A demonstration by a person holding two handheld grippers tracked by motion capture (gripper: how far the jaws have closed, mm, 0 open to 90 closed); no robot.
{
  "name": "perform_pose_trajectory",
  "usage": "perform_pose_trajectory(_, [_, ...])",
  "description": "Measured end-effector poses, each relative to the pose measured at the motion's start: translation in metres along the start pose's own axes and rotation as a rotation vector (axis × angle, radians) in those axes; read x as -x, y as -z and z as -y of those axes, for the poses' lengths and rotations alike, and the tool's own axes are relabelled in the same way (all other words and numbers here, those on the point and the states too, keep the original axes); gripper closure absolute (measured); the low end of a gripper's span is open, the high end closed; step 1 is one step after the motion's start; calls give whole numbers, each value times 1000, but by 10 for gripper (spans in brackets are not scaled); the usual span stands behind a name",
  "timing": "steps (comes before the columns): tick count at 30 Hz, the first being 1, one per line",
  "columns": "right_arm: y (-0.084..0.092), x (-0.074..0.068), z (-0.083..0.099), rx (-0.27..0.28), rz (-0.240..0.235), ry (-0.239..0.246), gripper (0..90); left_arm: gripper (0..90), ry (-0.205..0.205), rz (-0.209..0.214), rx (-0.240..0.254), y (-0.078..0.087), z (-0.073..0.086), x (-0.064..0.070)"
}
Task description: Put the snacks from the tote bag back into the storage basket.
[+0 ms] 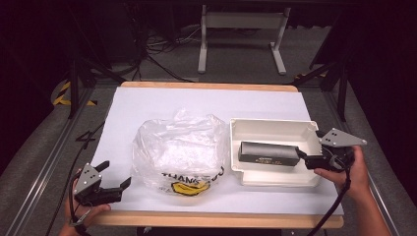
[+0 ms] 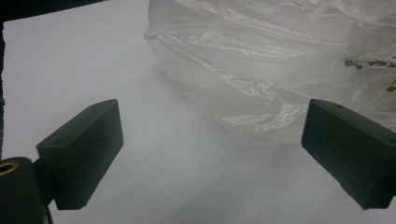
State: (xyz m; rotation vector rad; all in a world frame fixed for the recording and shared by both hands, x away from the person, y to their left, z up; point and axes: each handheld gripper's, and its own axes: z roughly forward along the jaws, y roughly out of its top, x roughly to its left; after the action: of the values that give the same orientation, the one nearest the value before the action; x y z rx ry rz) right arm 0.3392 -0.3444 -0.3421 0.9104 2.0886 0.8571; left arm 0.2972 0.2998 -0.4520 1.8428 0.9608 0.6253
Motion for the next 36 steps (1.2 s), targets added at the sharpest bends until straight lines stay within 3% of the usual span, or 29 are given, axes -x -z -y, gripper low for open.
perform_pose_trajectory(14, [17, 4, 23, 15, 36, -71, 112, 64, 0, 0, 2, -1, -1, 0])
perform_pose_trajectory(22, [22, 3, 34, 17, 33, -84, 107, 64, -5, -3, -4, -2, -1, 0])
perform_pose_trajectory(28, [23, 0, 39, 15, 56, -87, 97, 64, -4, -3, -5, -2, -1, 0])
perform_pose_trajectory(36, [25, -3, 52, 35, 63, -119, 88, 64, -6, -4, -4, -2, -1, 0])
